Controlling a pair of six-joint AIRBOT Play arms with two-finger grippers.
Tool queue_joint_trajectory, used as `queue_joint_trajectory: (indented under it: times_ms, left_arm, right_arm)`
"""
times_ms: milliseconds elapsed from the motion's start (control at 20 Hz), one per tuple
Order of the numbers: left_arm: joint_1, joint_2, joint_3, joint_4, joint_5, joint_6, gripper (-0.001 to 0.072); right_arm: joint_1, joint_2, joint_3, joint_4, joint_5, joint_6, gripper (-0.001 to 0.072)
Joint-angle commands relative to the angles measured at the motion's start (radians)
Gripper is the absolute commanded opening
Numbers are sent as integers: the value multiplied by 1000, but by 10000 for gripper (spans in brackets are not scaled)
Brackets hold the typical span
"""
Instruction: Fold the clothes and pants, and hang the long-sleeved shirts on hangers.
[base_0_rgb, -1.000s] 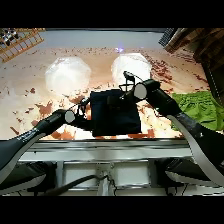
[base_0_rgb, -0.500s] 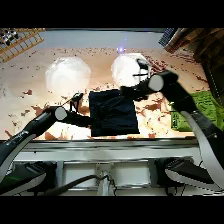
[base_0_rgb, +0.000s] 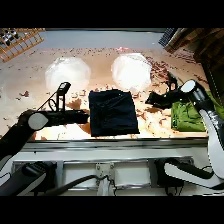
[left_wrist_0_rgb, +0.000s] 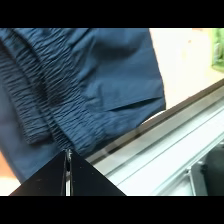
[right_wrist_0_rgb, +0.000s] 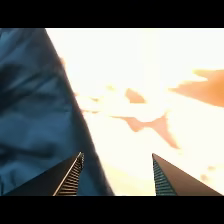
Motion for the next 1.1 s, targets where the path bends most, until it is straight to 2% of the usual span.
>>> queue_joint_trajectory:
  times_ms: [0, 100, 200, 350, 500, 550, 600, 650, 700, 850, 1000, 1050]
  left_arm:
    - [1, 41, 0, 16, 103, 1, 20]
    - [1, 41, 0, 52, 267, 1, 20]
    - [1, 41, 0, 72, 427, 1, 19]
    - [1, 42, 0, 71, 533, 1, 20]
    - [3, 41, 6, 149, 458, 1, 18]
    - [8, 41, 14, 192, 416, 2, 18]
    - [21, 41, 27, 232, 364, 2, 17]
    - [42, 41, 43, 255, 312, 7, 17]
    - [72, 41, 63, 253, 251, 48, 15]
    - [165, 41, 123, 251, 70, 162, 13]
    - [233, 39, 150, 250, -18, 185, 10]
    - [246, 31, 159, 243, -64, 220, 10]
  right_arm:
    - [-44, -97, -78, 254, -8, -286, 520]
    - [-13, -140, -77, 276, -27, -338, 520]
    - [23, -171, -77, 280, -63, -348, 520]
    - [76, -221, -77, 322, -97, -364, 519]
    - [134, -251, -77, 402, -122, -400, 505]
    - [154, -254, -77, 414, -140, -400, 458]
    - [171, -255, -77, 426, -155, -399, 319]
    - [183, -255, -74, 434, -166, -396, 119]
    - [184, -255, -71, 451, -166, -393, 34]
    - [174, -253, -45, 473, -132, -388, 32]
    - [168, -253, 6, 473, -105, -343, 32]
    - [166, -253, 28, 471, -105, -310, 32]
